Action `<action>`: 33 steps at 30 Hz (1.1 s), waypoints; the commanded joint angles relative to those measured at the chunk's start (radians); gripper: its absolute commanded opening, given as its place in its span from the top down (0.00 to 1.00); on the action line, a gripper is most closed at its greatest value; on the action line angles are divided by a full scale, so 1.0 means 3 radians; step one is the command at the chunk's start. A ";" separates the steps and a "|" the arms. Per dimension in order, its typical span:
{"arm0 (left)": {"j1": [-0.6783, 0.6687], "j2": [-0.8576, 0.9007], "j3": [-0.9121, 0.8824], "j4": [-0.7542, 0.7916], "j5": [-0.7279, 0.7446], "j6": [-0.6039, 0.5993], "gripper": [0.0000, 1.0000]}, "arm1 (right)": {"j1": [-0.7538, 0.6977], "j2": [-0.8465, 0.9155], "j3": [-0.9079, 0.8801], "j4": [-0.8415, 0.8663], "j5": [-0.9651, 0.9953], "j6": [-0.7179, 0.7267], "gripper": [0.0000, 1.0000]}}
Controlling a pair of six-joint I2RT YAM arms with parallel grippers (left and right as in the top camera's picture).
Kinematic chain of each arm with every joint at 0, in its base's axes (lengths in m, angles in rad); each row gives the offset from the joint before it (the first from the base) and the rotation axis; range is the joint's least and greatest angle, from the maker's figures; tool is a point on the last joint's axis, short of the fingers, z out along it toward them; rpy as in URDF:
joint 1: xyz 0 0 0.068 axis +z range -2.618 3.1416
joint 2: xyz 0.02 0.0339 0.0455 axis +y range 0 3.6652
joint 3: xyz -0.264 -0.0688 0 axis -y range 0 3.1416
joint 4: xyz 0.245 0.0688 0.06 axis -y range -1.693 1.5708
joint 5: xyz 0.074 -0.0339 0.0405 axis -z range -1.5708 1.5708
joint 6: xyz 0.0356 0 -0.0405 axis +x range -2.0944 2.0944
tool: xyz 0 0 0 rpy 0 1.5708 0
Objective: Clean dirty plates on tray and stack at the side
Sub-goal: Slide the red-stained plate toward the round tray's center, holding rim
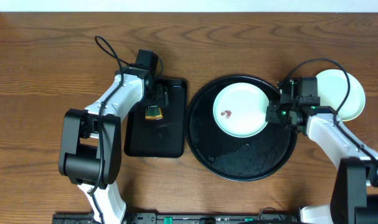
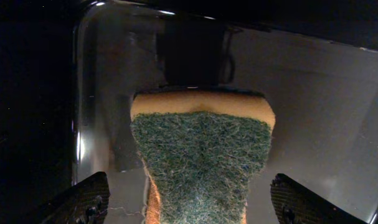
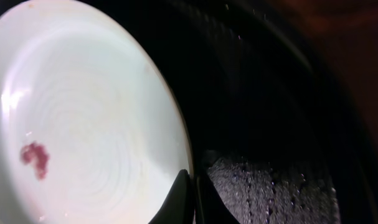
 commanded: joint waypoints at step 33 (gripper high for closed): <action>0.0005 -0.0011 -0.0031 0.0004 -0.0027 0.0004 0.16 | 0.0048 0.0106 0.0380 -0.0303 0.0131 -0.0505 0.52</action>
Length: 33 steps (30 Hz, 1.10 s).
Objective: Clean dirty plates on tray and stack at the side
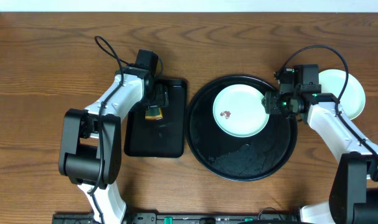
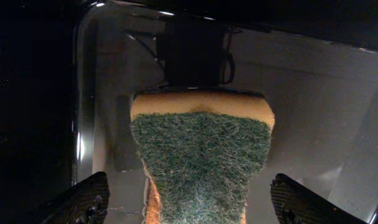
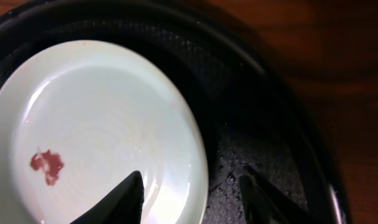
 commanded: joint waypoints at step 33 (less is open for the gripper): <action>0.0004 -0.0011 -0.0029 0.0144 0.0108 -0.0019 0.29 | 0.0168 0.0159 -0.0320 0.0348 0.0337 -0.0051 0.84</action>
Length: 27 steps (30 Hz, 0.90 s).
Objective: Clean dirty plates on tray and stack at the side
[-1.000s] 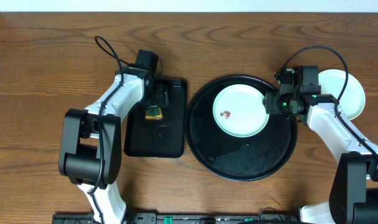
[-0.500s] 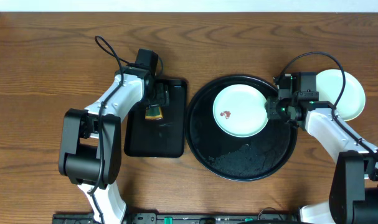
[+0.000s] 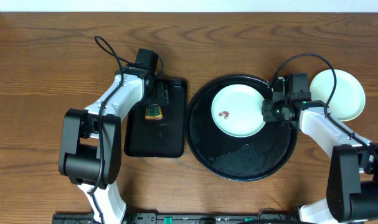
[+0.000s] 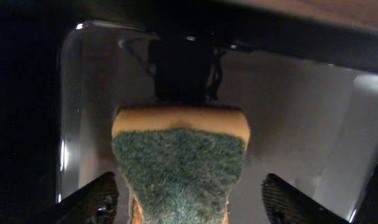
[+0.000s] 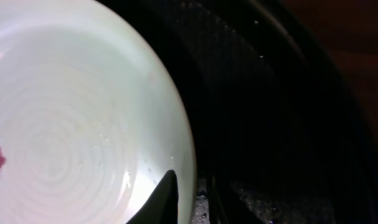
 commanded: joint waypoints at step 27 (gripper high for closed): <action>-0.0009 -0.0011 -0.0031 -0.0075 0.0009 0.0003 0.44 | 0.0051 0.0043 -0.0022 -0.0037 0.0103 0.0050 0.86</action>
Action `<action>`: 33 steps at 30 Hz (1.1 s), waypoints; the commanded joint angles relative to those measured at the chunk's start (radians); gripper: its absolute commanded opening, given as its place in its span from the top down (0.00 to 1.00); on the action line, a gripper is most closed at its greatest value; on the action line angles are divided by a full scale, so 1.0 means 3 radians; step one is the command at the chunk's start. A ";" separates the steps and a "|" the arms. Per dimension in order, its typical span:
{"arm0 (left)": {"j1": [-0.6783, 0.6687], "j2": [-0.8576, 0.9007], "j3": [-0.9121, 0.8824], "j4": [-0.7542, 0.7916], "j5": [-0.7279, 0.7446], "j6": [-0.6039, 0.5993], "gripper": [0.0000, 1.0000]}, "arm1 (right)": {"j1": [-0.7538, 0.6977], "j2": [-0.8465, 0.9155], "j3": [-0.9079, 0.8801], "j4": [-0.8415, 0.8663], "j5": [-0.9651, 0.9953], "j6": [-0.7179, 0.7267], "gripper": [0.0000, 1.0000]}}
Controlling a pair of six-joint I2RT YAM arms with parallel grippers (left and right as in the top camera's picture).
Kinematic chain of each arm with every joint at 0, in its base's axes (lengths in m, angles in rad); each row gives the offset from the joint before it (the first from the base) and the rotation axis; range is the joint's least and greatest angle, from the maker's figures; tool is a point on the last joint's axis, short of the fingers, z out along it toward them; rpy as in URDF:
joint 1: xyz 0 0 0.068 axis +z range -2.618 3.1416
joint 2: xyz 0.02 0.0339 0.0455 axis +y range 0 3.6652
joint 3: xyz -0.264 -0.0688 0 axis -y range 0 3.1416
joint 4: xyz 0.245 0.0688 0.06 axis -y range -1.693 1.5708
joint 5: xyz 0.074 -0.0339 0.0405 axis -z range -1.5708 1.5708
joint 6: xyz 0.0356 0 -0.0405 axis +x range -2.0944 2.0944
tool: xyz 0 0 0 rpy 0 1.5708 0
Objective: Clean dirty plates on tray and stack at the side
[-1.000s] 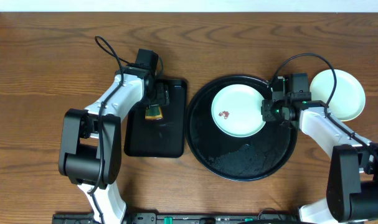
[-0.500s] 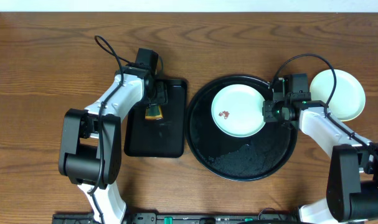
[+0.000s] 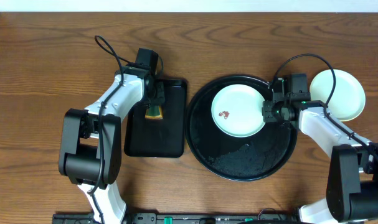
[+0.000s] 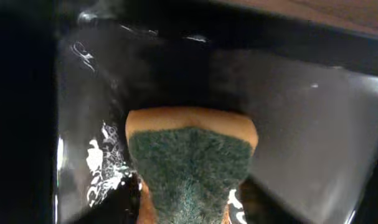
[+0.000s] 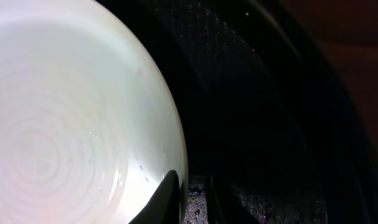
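A white plate [image 3: 238, 111] with a small red stain lies on the round black tray [image 3: 241, 163]. My right gripper [image 5: 193, 200] sits at the plate's [image 5: 70, 124] right rim, one finger over the plate and one outside it, shut on the rim. In the overhead view this gripper [image 3: 271, 112] is at the tray's right side. The left gripper [image 4: 192, 214] is shut on a yellow sponge with a green scouring face [image 4: 190, 163], which is pressed down into the wet black basin [image 3: 154, 140]. White foam shows beside the sponge.
A clean white plate [image 3: 339, 93] rests on the wooden table [image 3: 45, 74] to the right of the tray, just behind my right arm. The rectangular basin stands directly left of the round tray. Water drops speckle the tray's floor [image 5: 257, 124].
The left gripper has come down with the sponge into the basin's water, where foam and ripples now show. The right gripper keeps its place at the plate's rim, a little further in.
At first my right gripper was nearly shut at the stained plate's right rim, and the left held the sponge over the basin. Then the right gripper stood open, higher above the plate. It was back down on the rim afterwards, and the sponge is now in the water.
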 commanded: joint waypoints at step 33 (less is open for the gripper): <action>-0.0027 -0.0011 -0.0076 -0.0450 0.0008 -0.0006 0.44 | 0.0036 0.0038 -0.0022 0.0001 0.0018 0.0034 0.76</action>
